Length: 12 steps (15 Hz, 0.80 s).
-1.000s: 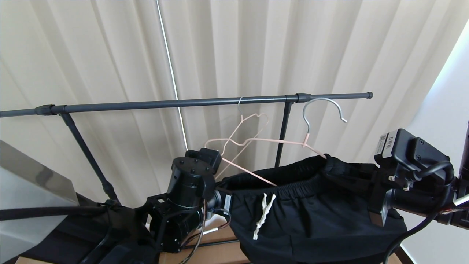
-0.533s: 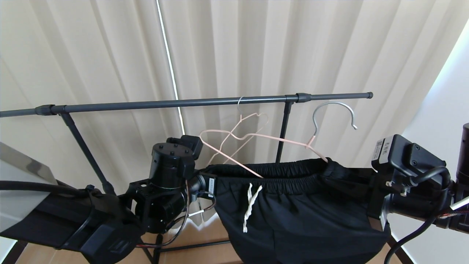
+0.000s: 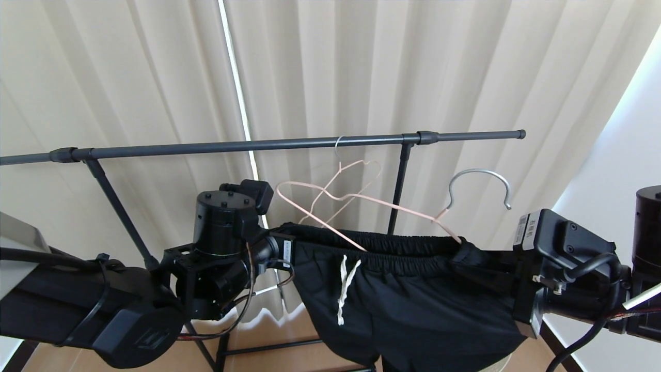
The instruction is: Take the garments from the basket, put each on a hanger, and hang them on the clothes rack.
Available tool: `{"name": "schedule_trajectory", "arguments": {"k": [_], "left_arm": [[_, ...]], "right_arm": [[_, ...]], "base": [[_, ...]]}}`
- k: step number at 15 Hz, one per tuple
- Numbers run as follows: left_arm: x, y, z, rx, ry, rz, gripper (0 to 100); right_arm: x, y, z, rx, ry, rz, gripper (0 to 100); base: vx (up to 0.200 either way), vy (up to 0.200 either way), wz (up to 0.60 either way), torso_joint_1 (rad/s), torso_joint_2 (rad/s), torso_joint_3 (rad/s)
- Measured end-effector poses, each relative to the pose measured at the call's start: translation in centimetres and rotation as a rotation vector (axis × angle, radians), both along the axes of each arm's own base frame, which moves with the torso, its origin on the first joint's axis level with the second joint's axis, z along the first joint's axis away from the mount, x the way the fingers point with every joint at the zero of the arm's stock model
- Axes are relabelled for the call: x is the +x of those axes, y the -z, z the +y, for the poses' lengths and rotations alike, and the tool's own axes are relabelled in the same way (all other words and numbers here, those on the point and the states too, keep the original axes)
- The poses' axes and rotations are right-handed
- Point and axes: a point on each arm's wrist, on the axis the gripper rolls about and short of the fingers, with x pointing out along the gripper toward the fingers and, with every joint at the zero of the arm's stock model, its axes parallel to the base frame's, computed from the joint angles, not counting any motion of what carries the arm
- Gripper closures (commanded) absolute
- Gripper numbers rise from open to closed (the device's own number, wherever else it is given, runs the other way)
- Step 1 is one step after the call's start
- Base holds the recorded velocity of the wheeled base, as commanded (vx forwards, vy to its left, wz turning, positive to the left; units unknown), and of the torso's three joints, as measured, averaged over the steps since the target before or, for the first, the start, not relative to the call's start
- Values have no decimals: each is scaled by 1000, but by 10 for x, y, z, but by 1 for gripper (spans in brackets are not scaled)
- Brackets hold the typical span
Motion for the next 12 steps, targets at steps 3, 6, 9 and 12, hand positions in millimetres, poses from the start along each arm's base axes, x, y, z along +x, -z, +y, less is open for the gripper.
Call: {"name": "schedule_trajectory", "arguments": {"k": [3, 6, 9, 12], "left_arm": [[4, -2, 6, 1, -19, -6, 100], [9, -2, 14, 0, -47, -8, 100], [15, -5, 22, 1, -73, -16, 100], [17, -7, 27, 4, -85, -25, 100]], "right_arm": [[2, 12, 2, -59, -21, 19, 100], [5, 21, 4, -89, -30, 44, 100], [8, 28, 6, -109, -31, 69, 100], [10, 34, 7, -125, -34, 88, 100]], "base": [[0, 0, 0, 0, 0, 0], [0, 0, 0, 0, 0, 0], [0, 0, 0, 0, 0, 0], [0, 0, 0, 0, 0, 0]]}}
